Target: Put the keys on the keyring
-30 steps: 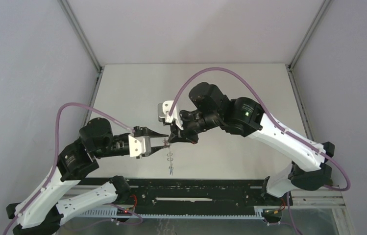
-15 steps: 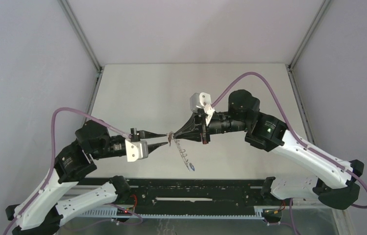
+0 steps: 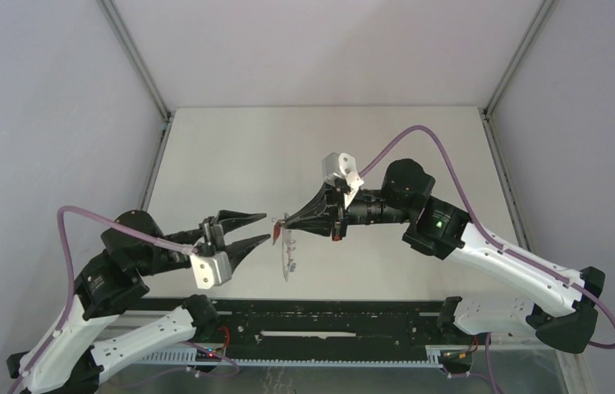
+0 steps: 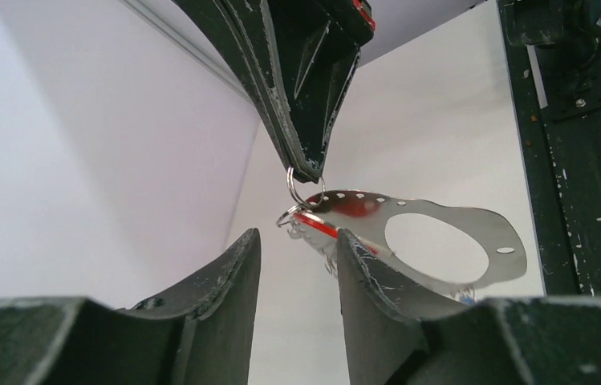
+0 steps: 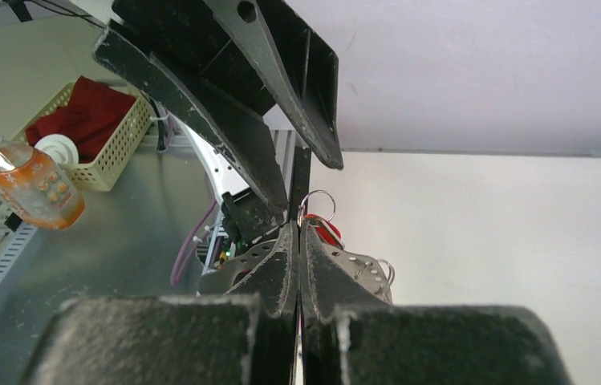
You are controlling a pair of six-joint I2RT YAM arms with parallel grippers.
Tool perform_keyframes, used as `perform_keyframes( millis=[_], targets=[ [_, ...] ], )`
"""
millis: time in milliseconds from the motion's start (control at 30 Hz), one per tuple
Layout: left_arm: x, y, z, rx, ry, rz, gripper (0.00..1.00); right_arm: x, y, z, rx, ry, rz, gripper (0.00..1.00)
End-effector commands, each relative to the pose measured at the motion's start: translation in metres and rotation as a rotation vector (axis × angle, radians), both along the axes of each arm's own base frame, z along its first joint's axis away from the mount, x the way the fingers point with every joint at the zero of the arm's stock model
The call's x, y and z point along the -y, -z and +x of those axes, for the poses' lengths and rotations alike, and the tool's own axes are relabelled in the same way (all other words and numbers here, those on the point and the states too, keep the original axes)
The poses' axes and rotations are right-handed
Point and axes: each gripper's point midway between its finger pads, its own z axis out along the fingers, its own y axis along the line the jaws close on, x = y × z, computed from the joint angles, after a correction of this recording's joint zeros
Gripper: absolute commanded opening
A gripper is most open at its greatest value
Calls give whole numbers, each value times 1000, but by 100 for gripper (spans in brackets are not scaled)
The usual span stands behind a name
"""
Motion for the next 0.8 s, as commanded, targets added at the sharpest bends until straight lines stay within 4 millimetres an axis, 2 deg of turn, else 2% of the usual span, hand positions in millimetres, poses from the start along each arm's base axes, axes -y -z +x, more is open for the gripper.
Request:
perform_keyframes(
  millis=[0,133,367,500,633,767],
  targets=[
    [-1,-4,0,59,11,15,45,5,-37,-8,37,-23,115,0],
    [3,-4,-2,113,44,24,43,3,-36,-10,26,-45,114,0],
    [2,-18,-1,211,35,-37,43,0,-31,-12,11,-67,78,0],
    [5,-3,-12,195,107,17,43,-4,-31,-11,11,-80,68,0],
    [7,11,-14,210,141,77,42,-7,-30,-12,0,-101,53,0],
    [5,23,-10,256,137,140,33,-8,-27,-13,-6,-112,24,0]
  ],
)
